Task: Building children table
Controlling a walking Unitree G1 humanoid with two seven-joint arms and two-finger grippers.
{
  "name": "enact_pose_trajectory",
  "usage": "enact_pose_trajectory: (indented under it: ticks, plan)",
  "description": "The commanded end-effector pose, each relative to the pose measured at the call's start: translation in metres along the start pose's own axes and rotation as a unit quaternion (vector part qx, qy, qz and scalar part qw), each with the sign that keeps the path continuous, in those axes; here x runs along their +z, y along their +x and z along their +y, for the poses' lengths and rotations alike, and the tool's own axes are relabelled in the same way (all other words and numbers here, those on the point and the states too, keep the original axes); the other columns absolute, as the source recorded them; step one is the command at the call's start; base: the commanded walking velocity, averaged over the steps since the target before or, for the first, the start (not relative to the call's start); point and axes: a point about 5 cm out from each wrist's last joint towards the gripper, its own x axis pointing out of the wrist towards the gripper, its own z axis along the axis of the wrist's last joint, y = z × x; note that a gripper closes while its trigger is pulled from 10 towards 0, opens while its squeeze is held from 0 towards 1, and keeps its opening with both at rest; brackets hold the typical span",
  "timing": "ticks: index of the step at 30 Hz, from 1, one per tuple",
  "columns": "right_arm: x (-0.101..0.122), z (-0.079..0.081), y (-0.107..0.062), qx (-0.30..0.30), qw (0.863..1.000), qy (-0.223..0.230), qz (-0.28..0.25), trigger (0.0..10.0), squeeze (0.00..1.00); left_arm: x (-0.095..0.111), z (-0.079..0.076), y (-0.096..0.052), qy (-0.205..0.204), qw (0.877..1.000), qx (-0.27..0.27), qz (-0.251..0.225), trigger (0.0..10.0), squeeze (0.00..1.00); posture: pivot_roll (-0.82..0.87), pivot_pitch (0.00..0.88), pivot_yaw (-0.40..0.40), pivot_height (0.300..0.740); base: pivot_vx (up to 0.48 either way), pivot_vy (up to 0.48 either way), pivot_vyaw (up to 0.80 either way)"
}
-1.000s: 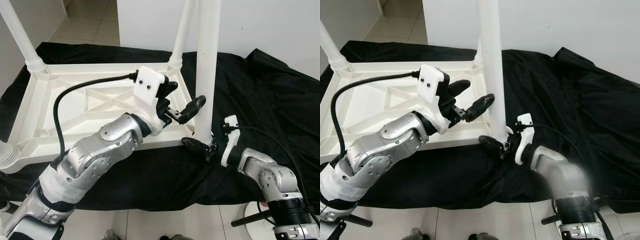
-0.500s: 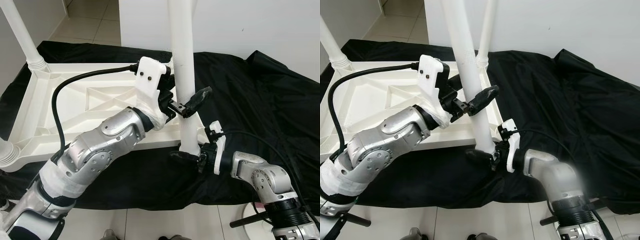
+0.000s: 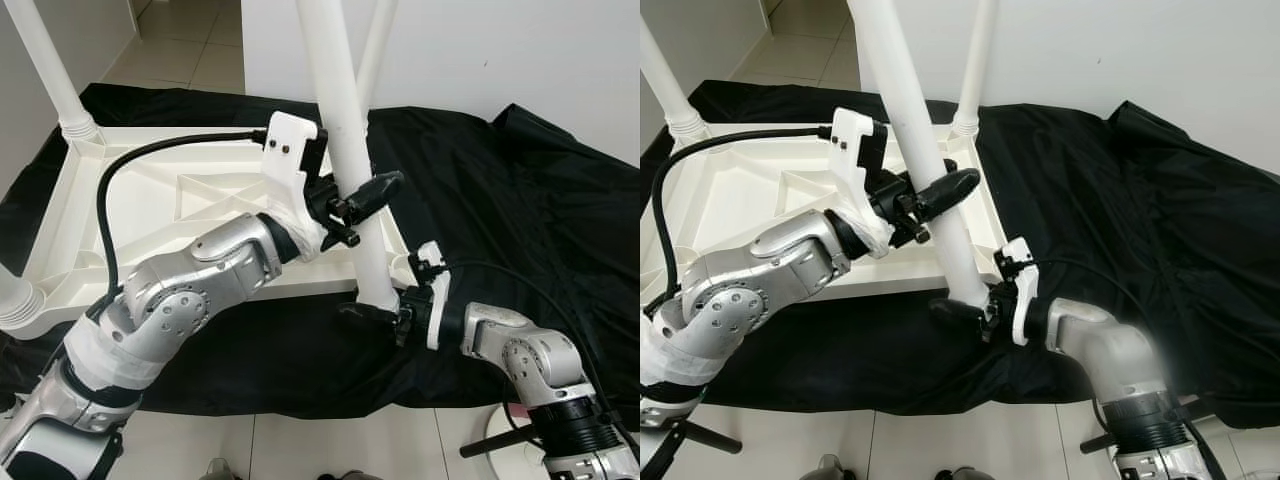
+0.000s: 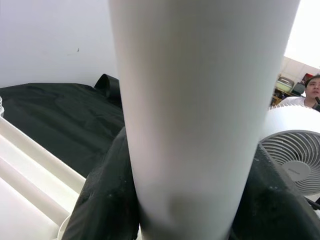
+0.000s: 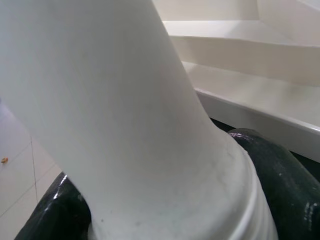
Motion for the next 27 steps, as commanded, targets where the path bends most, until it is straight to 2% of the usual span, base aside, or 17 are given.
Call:
enact_pose_trajectory:
  ticks: [1, 6, 7, 8, 14, 16, 17, 18, 23, 27]
  plan:
    - [0.003, 0.002, 0.000, 0.005, 1.000, -0.006, -0.006, 10.0, 0.00, 0.006, -0.030, -0.011, 0.013, 0.943, -0.332, -0.002, 0.0, 0.00, -0.01, 0.069, -0.104, 0.740, 0.000, 0.000, 0.00]
    - [0.006, 0.001, -0.001, 0.004, 1.000, -0.012, -0.017, 10.0, 0.00, 0.011, -0.028, -0.009, 0.016, 0.950, -0.312, -0.003, 0.0, 0.00, -0.01, 0.066, -0.104, 0.740, 0.000, 0.000, 0.00]
    - [0.008, 0.001, -0.002, 0.005, 1.000, -0.014, -0.022, 10.0, 1.00, 0.011, -0.026, -0.006, 0.023, 0.957, -0.291, 0.003, 7.3, 0.00, -0.01, 0.066, -0.104, 0.740, 0.000, 0.000, 0.00]
    - [0.010, 0.001, -0.002, 0.005, 1.000, -0.015, -0.027, 10.0, 1.00, 0.011, -0.024, -0.004, 0.027, 0.960, -0.278, 0.005, 10.0, 0.00, 0.00, 0.063, -0.102, 0.740, 0.000, 0.000, 0.00]
    - [0.019, 0.000, -0.002, -0.004, 0.998, -0.034, -0.052, 10.0, 1.00, 0.018, -0.016, 0.001, 0.034, 0.974, -0.223, 0.007, 10.0, 0.00, 0.00, 0.063, -0.101, 0.740, 0.000, 0.000, 0.00]
    - [0.019, 0.000, -0.002, -0.004, 0.998, -0.034, -0.052, 10.0, 1.00, 0.018, -0.016, 0.001, 0.034, 0.974, -0.223, 0.007, 10.0, 0.00, 0.00, 0.063, -0.101, 0.740, 0.000, 0.000, 0.00]
    - [0.031, -0.001, -0.001, -0.021, 0.995, -0.052, -0.080, 10.0, 0.00, 0.025, -0.008, 0.006, 0.051, 0.983, -0.175, 0.015, 10.0, 0.00, 0.01, 0.065, -0.101, 0.740, 0.000, 0.000, 0.00]
    - [0.031, -0.001, -0.001, -0.021, 0.995, -0.052, -0.080, 10.0, 0.00, 0.025, -0.008, 0.006, 0.051, 0.983, -0.175, 0.015, 10.0, 0.00, 0.01, 0.065, -0.101, 0.740, 0.000, 0.000, 0.00]
    - [0.050, -0.001, 0.005, -0.050, 0.988, -0.076, -0.121, 10.0, 0.00, 0.037, 0.005, 0.013, 0.071, 0.993, -0.097, 0.015, 10.0, 0.00, 0.02, 0.067, -0.099, 0.740, 0.000, 0.000, 0.00]
    - [0.066, 0.000, 0.013, -0.079, 0.981, -0.100, -0.144, 10.0, 0.00, 0.041, 0.014, 0.018, 0.088, 0.995, -0.046, 0.024, 10.0, 0.00, 0.02, 0.071, -0.096, 0.740, 0.000, 0.000, 0.00]
